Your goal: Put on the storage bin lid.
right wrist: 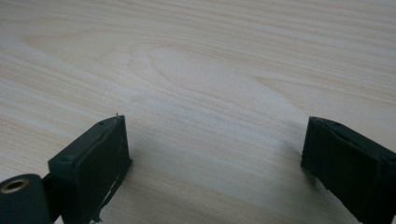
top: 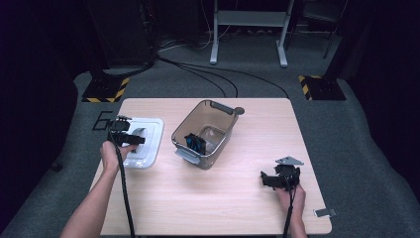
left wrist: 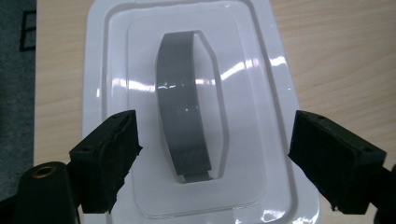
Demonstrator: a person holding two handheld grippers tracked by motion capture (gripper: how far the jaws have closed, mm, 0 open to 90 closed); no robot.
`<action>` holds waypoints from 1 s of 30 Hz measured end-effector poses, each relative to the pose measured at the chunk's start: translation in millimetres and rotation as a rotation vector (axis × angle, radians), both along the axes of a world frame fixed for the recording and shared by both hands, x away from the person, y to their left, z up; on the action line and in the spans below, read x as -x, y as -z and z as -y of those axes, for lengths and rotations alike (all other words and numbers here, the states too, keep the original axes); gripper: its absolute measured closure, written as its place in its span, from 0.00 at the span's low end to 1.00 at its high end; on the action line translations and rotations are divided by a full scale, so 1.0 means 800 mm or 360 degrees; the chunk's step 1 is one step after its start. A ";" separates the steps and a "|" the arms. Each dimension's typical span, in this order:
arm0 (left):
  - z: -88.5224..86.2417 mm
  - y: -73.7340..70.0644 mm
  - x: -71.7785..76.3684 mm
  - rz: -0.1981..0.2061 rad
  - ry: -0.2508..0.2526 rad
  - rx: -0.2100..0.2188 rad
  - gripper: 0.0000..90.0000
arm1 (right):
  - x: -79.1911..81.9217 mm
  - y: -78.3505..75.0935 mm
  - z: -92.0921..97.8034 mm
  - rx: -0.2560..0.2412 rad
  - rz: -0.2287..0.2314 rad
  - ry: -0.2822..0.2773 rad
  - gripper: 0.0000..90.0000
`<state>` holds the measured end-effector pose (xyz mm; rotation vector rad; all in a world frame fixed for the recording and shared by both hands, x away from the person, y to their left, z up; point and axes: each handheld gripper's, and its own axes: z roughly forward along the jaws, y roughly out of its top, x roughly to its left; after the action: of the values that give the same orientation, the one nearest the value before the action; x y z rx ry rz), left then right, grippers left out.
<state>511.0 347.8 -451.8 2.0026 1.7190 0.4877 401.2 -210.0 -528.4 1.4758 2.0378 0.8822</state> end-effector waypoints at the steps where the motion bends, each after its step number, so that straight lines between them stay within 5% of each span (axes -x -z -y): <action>1: -0.001 0.003 -0.001 0.0001 0.0003 -0.0022 0.21 | 0.000 0.000 0.000 0.0000 0.0000 0.0000 0.07; 5: -0.004 0.022 -0.003 -0.0020 -0.0057 -0.0055 0.30 | 0.000 0.000 0.000 -0.0001 -0.0001 0.0000 0.07; 10: -0.013 0.037 -0.004 -0.0023 -0.0123 0.0000 0.43 | 0.000 0.000 0.000 0.0001 -0.0002 -0.0004 0.07; 15: -0.009 0.044 -0.001 0.0012 -0.0103 -0.0018 0.70 | 0.000 0.000 0.000 0.0001 -0.0002 -0.0004 0.07; 30: -0.009 0.014 0.013 0.0112 -0.0037 0.0005 0.74 | 0.000 0.000 0.000 0.0000 -0.0001 -0.0007 0.07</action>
<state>500.9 354.8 -463.1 1.9419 1.7012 0.5567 401.4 -210.1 -528.4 1.4722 2.0421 0.8833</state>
